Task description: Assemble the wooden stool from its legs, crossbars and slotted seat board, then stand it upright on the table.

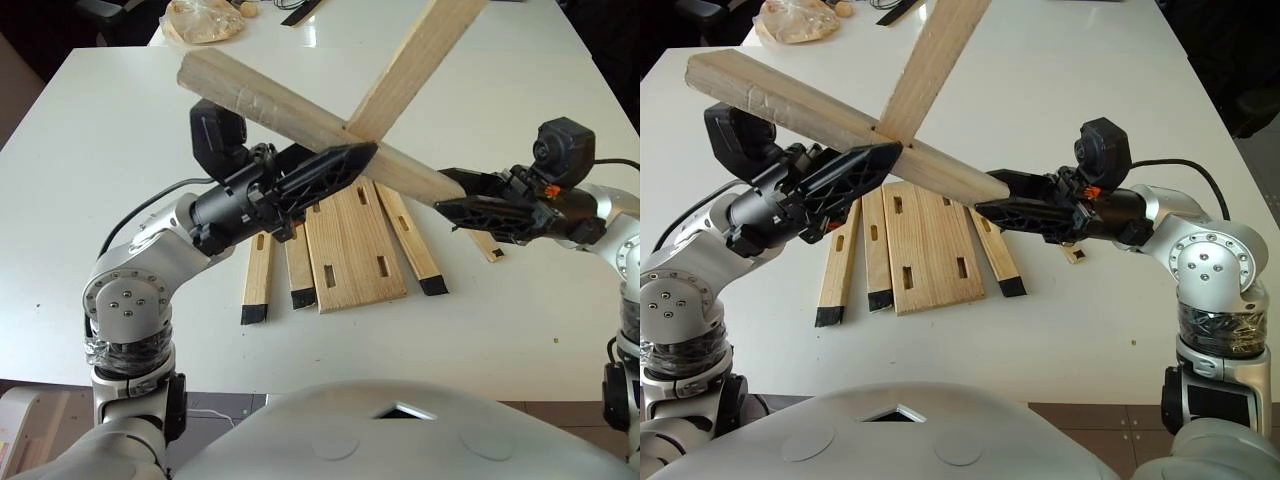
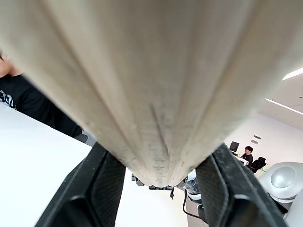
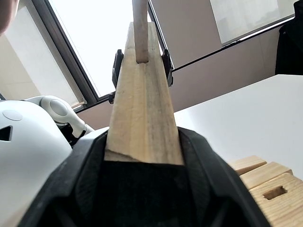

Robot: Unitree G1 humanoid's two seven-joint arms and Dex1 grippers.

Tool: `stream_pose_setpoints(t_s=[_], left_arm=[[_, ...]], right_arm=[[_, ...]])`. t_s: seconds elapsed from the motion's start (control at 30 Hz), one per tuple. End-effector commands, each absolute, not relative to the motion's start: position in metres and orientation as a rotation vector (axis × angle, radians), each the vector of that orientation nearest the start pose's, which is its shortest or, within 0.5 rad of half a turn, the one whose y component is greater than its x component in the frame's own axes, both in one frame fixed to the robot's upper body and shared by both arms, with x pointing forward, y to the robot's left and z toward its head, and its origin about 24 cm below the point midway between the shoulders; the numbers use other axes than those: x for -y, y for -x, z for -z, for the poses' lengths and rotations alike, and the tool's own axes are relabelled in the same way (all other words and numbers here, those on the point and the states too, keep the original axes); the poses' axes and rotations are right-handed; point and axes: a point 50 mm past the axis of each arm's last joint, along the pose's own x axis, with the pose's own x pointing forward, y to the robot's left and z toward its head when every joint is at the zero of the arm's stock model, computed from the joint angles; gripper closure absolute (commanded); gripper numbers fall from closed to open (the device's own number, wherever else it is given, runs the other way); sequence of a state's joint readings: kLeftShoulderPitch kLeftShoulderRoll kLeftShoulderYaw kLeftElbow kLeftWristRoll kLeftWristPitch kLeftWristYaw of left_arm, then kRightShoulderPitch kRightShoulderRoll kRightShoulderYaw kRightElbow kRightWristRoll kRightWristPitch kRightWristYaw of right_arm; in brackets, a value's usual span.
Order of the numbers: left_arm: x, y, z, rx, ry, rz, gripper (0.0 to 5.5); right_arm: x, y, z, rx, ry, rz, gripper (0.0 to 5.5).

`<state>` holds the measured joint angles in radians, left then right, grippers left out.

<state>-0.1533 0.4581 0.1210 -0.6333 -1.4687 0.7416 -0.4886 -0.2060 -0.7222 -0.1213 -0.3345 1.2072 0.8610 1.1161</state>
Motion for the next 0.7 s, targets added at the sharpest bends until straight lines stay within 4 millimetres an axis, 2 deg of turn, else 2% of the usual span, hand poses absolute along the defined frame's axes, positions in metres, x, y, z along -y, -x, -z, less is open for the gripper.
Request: stream_pose_setpoints(t_s=[0.03, 0.07, 0.2, 0.37, 0.53, 0.7], left_arm=[[-0.128, -0.188, -0.202, 0.12, 0.638, 1.415, 3.46], [-0.127, -0.188, -0.201, 0.11, 0.627, 1.415, 3.46], [-0.127, -0.192, -0.184, 0.039, 0.495, 1.378, 3.46], [-0.14, -0.193, -0.172, 0.013, 0.336, 1.284, 3.46], [-0.16, -0.19, -0.178, 0.013, 0.204, 1.24, 3.46], [-0.172, -0.174, -0.171, -0.088, 0.09, 1.254, 3.46]], right_arm=[[0.186, -0.217, -0.158, -0.307, -0.378, -1.49, 3.45], [0.186, -0.217, -0.157, -0.311, -0.361, -1.489, 3.09], [0.186, -0.219, -0.155, -0.311, -0.313, -1.459, 2.55], [0.199, -0.227, -0.157, -0.283, -0.282, -1.39, 2.52], [0.213, -0.237, -0.159, -0.232, -0.263, -1.274, 2.52], [0.217, -0.237, -0.154, -0.214, -0.258, -1.209, 2.52]])
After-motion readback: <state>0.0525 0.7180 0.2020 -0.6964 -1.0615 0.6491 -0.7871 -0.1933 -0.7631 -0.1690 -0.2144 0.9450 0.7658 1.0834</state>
